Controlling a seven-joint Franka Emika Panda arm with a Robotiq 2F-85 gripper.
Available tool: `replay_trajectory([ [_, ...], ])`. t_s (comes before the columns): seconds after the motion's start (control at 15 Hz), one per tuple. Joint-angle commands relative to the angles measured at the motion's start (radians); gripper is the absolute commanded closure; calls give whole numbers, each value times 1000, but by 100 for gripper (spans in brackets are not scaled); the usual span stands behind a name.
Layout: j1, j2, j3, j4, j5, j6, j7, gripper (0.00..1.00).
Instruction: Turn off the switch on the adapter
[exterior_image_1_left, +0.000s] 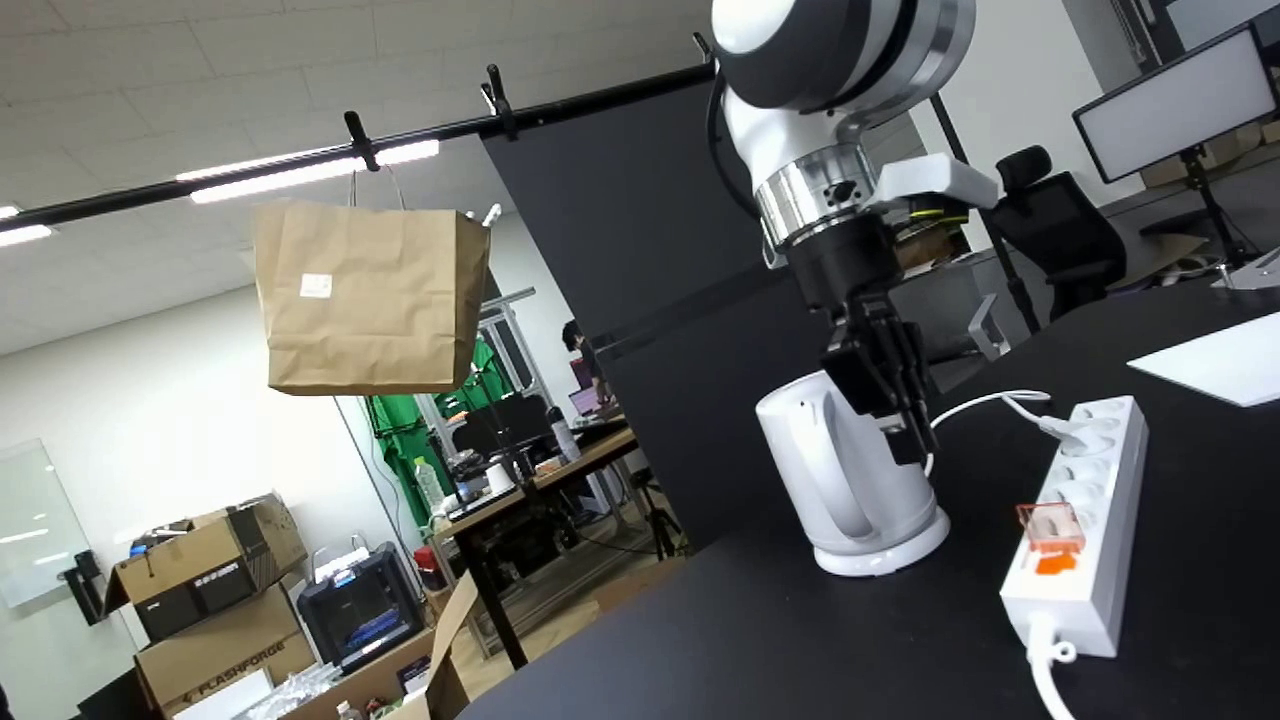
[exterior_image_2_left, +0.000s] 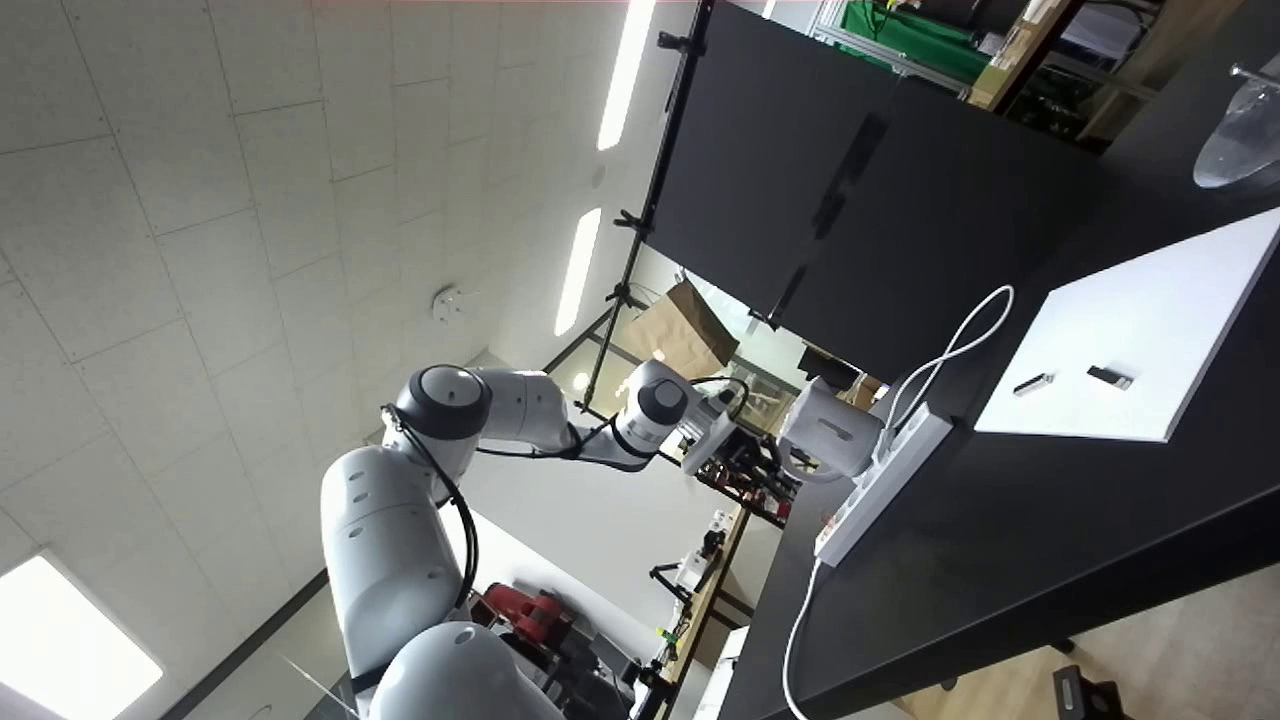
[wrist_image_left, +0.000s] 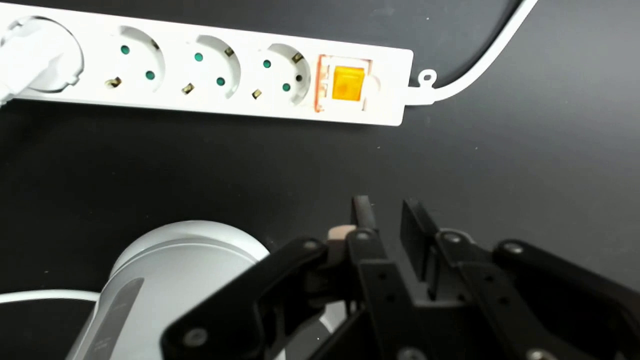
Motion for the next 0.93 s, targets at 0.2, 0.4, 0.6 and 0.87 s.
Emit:
replay_trajectory([
  [0.2,21,-78,2,-79,-5,-9,6,27],
  [0.4,25,-41,1,-46,-1,-2,1,32],
  [0.6,26,-36,1,-46,-1,0,1,13],
  [0.87,25,-34,1,-46,-1,0,1,13],
])
